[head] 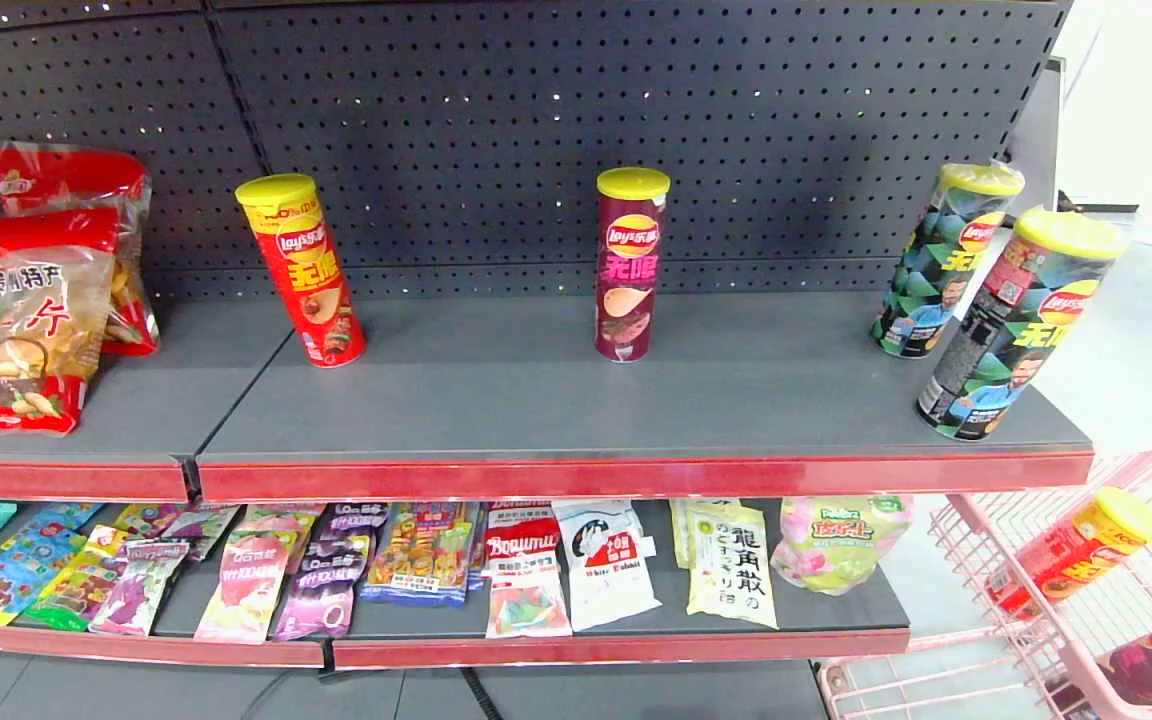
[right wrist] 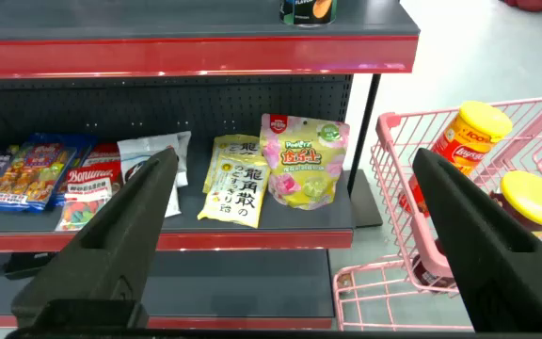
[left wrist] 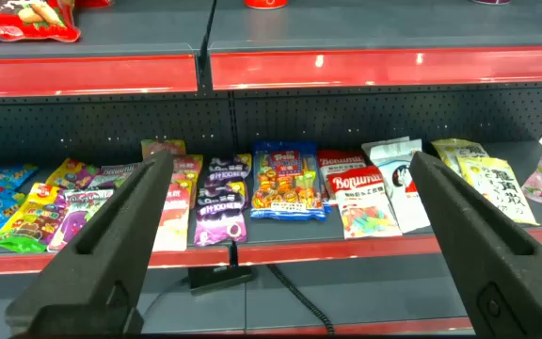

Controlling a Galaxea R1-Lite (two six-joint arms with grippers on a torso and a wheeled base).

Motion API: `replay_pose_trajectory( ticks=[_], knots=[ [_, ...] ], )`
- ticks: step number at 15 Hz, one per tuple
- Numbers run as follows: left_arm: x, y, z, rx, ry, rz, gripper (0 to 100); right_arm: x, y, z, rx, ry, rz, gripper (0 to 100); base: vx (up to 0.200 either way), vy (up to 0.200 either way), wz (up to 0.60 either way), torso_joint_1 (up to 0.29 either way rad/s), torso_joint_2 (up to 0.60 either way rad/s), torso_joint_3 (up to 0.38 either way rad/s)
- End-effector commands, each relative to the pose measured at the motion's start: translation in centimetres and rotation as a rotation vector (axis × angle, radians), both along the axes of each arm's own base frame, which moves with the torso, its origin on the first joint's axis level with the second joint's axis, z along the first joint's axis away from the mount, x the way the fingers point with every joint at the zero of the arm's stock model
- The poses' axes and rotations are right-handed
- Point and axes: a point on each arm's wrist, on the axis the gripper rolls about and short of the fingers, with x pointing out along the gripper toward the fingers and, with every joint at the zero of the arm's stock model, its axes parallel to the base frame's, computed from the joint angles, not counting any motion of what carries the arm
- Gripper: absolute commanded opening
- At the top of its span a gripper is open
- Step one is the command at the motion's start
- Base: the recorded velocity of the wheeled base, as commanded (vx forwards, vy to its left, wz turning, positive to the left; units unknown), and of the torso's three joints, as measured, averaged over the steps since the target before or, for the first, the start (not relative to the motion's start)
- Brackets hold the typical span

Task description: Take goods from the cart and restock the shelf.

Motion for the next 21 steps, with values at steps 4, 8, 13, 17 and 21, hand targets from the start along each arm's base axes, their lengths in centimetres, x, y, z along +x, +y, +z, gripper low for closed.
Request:
replay_pose_trajectory(
  ticks=[4, 8, 13, 17, 21],
  knots=[
    [0.01, 0.00, 0.00, 0.000, 0.001, 0.000, 100, 0.00, 0.00, 0.00, 0.000, 0.000, 0.000, 100, 0.000, 0.000, 0.00, 0.000, 0.00, 0.000],
    [0.01, 0.00, 0.02, 0.003, -0.001, 0.000, 100, 0.00, 0.00, 0.00, 0.000, 0.000, 0.000, 100, 0.000, -0.200, 0.00, 0.000, 0.00, 0.006],
    [0.01, 0.00, 0.02, 0.003, -0.001, 0.000, 100, 0.00, 0.00, 0.00, 0.000, 0.000, 0.000, 100, 0.000, -0.200, 0.00, 0.004, 0.00, 0.001],
    [0.01, 0.00, 0.02, 0.000, -0.001, 0.002, 100, 0.00, 0.00, 0.00, -0.001, 0.000, 0.000, 100, 0.000, -0.100, -0.30, 0.002, 0.00, 0.002],
    [0.01, 0.00, 0.02, 0.000, -0.001, 0.000, 100, 0.00, 0.00, 0.00, 0.000, 0.000, 0.000, 100, 0.000, 0.000, -0.60, 0.002, 0.00, 0.002]
  ],
)
